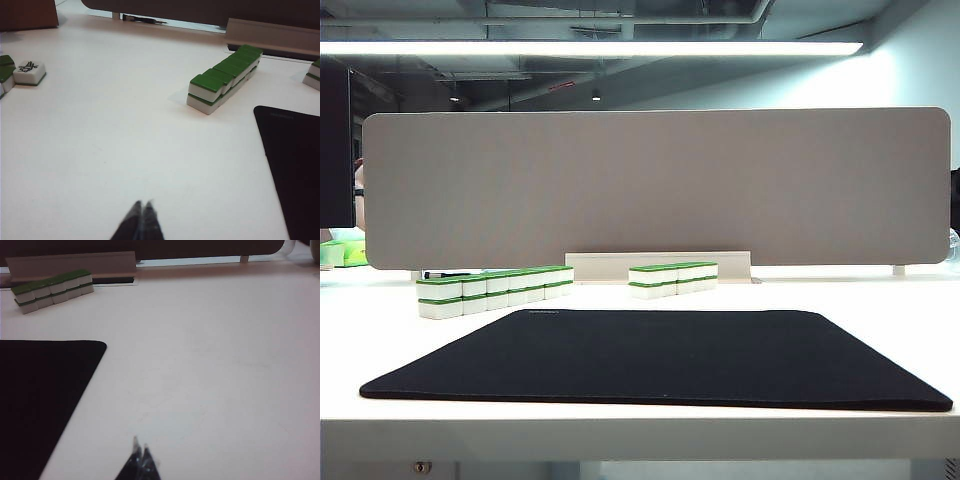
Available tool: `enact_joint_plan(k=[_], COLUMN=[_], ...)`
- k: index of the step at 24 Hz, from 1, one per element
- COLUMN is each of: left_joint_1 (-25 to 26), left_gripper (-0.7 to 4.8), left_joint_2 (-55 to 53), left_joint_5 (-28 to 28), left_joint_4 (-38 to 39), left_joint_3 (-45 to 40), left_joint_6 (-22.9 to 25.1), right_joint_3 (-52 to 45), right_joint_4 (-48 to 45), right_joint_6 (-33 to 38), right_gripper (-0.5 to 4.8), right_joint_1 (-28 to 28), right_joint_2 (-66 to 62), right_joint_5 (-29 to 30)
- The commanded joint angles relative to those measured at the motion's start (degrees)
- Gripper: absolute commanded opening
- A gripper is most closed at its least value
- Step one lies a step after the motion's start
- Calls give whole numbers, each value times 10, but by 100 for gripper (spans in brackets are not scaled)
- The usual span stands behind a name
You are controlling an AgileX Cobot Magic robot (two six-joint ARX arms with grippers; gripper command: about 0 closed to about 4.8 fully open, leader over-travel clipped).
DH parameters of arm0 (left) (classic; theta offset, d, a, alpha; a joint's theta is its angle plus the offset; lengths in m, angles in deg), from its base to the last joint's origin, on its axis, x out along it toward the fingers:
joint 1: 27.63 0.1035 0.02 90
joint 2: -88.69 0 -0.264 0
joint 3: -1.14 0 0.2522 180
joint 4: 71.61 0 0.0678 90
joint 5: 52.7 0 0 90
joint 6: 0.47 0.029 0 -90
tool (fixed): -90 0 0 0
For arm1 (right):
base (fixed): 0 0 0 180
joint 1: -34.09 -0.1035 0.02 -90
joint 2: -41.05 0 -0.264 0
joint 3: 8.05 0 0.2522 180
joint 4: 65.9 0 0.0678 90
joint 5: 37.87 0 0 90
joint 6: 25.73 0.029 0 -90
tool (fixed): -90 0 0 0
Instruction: Take a mahjong tile from the mahjong wall and then place it on the table close to you.
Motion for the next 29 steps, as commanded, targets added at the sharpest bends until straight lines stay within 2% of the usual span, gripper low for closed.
enact_joint_plan(k=[1, 20, 29], left_joint_1=[0, 0, 0], left_gripper=[-5, -5, -5], left_joint_2=[0, 0, 0], left_joint_5=[-5, -19, -19], left_joint_4=[6, 4, 5], left_joint_3=[0, 1, 0], left_joint_6=[-2, -2, -2], right_joint_3=[-2, 3, 59], right_joint_4=[-6, -9, 3], right_joint_6=[3, 3, 3], right_gripper=[-1, -1, -1], right_joint_1=[0, 0, 0], right_joint_2=[4, 4, 2], right_joint_5=[-3, -2, -3])
